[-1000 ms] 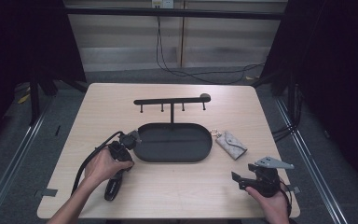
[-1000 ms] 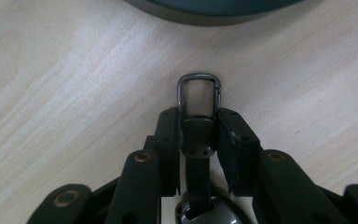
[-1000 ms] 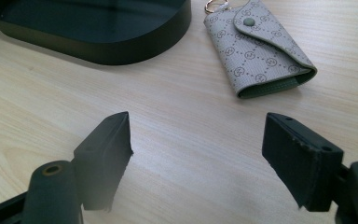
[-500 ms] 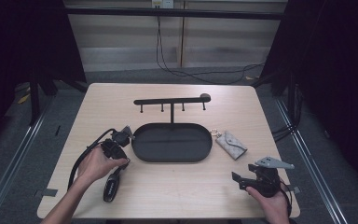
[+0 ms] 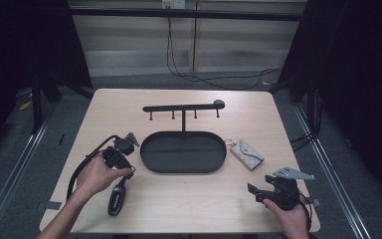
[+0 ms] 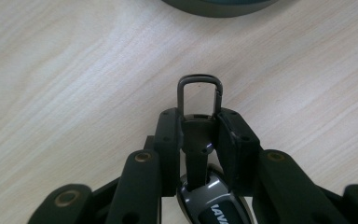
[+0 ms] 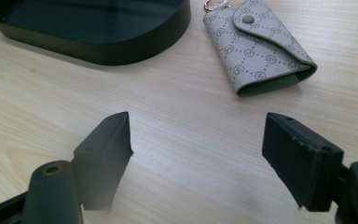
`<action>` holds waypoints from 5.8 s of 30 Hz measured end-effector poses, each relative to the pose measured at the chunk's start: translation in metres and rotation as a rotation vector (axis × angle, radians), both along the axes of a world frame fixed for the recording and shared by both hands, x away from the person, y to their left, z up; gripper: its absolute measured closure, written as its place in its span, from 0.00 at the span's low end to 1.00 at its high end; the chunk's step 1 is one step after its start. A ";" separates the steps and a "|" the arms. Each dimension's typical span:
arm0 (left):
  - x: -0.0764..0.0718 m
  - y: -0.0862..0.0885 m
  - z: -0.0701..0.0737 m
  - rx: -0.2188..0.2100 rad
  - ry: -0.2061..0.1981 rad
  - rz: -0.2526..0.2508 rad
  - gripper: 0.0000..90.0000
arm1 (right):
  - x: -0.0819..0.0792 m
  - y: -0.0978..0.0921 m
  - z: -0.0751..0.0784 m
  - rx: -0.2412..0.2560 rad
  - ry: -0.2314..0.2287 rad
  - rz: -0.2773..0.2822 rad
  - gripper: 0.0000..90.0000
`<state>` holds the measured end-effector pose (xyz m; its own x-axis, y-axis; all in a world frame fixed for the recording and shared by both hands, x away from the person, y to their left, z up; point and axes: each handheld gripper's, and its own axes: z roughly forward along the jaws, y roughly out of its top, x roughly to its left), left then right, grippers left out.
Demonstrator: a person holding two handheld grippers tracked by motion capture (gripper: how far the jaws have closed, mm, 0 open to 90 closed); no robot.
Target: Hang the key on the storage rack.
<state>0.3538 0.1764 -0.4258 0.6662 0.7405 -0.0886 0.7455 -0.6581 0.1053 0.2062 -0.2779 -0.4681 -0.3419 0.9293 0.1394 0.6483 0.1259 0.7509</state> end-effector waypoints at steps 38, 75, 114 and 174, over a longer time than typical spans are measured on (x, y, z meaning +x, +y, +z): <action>0.002 0.003 0.083 -0.030 -0.118 0.011 0.78 | 0.000 -0.003 0.001 0.017 -0.001 -0.021 0.27; 0.018 -0.009 0.118 -0.048 -0.071 -0.001 0.78 | 0.001 -0.002 0.000 0.016 0.011 -0.023 0.26; 0.066 -0.067 0.132 -0.030 -0.005 0.020 0.78 | 0.001 -0.003 0.000 0.025 0.016 -0.015 0.26; 0.101 -0.083 0.107 -0.013 0.019 0.150 0.50 | 0.000 -0.001 0.000 0.014 0.013 0.004 0.26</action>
